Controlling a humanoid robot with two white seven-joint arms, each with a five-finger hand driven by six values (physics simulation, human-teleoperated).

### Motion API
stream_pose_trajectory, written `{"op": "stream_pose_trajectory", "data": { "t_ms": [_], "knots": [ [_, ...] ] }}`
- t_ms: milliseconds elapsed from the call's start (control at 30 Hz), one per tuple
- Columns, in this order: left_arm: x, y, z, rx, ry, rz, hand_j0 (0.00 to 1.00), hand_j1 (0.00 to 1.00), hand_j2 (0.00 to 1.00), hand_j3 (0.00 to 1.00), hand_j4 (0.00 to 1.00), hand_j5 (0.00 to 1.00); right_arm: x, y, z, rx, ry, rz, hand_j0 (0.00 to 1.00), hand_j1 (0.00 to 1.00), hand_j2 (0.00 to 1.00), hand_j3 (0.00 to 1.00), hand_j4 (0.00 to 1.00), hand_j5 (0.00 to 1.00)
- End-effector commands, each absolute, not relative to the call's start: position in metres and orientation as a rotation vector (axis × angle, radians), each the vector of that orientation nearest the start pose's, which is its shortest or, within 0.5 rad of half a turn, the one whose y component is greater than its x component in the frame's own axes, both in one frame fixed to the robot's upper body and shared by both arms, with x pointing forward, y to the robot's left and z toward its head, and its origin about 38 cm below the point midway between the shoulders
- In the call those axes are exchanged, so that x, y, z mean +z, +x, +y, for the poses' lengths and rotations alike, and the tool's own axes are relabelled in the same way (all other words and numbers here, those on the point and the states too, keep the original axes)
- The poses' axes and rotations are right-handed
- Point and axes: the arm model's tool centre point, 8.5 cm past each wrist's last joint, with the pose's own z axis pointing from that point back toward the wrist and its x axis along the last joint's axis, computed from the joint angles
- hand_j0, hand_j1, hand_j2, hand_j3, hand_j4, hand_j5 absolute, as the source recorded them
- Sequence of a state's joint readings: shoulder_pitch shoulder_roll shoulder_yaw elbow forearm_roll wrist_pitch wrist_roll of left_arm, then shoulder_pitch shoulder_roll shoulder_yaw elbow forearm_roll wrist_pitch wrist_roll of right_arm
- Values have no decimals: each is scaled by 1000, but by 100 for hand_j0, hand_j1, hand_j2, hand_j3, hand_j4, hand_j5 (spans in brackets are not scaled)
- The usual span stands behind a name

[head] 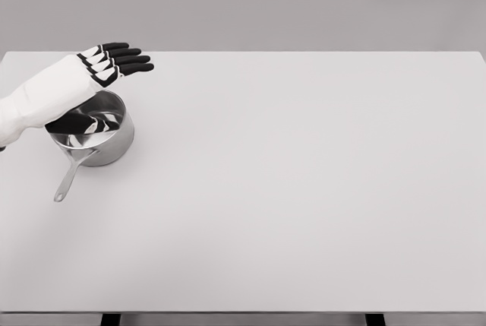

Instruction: Rotate pot handle

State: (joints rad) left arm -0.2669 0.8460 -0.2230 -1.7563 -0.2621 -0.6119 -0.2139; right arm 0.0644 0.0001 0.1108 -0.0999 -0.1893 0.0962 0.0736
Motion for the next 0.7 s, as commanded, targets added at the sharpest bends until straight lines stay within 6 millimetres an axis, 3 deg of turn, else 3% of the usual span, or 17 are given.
{"op": "stream_pose_trajectory", "data": {
  "t_ms": [0,500,667],
  "knots": [
    [268,366,310,2296,-637,2753,100,100,100,100,100,100,-264,-19,-261,-82,4,64,100,100,100,100,100,100],
    [191,336,320,2610,-590,2654,100,100,100,100,100,100,-264,-21,-261,-82,4,67,100,100,100,100,100,100],
    [193,337,318,2562,-578,2711,100,100,100,100,100,100,-264,-21,-261,-82,4,67,100,100,100,100,100,100]
  ]
}}
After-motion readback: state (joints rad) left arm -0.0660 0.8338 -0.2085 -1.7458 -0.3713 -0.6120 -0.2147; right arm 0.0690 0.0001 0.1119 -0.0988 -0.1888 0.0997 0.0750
